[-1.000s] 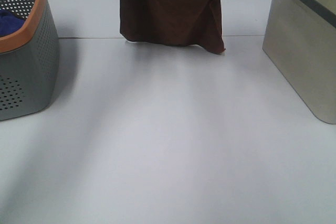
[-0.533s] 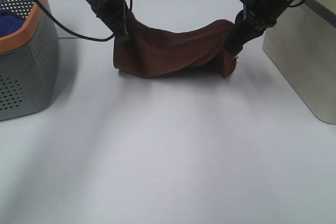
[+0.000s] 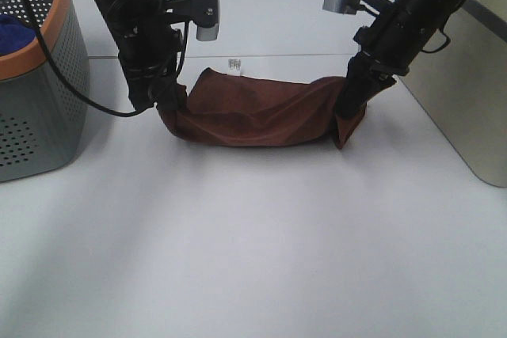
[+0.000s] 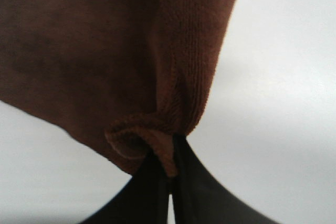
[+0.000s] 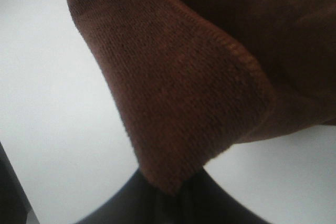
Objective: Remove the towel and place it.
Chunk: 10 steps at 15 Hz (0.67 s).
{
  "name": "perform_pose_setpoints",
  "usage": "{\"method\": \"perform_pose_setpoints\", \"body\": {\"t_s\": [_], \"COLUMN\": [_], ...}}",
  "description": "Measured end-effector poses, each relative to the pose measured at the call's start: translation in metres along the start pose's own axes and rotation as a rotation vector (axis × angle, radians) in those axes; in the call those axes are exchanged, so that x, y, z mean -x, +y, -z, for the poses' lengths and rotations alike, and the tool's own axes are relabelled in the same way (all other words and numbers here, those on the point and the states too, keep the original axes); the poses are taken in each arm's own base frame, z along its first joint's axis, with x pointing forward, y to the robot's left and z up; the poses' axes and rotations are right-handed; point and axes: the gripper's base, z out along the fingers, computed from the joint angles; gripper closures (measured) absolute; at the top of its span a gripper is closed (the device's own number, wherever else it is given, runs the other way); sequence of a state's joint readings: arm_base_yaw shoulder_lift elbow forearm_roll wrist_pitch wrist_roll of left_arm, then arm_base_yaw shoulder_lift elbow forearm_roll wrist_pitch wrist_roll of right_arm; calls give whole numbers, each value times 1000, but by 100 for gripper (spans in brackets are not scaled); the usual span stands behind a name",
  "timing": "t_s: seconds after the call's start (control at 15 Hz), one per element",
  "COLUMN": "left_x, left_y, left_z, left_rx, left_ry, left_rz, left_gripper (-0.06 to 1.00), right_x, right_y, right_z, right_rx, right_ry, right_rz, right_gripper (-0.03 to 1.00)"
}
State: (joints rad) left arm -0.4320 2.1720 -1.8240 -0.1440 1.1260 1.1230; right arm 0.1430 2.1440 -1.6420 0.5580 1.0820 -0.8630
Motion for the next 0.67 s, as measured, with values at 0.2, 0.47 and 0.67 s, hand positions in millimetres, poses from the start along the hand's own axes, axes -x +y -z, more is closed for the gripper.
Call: {"method": "perform_pose_setpoints", "body": {"t_s": [0.2,0.47,0.67], "left_x": [-6,-7,-11], "left_y": [-6,-7,-12], "left_z": [-21,-30,-37], "left_rx": [-115,-139,-168], "left_ry": [52,64,78], "left_rz": [-6,-20,-32], "left_gripper": [94,94,94], "right_x": [-23,-40,-40], "right_y": [3,23,38], "right_z": [-20,-45,-56], "right_rx": [51,117,129], "right_ry": [74,157,205], "right_rz": [-51,-65,-20], "right_gripper": [97,97,97]}}
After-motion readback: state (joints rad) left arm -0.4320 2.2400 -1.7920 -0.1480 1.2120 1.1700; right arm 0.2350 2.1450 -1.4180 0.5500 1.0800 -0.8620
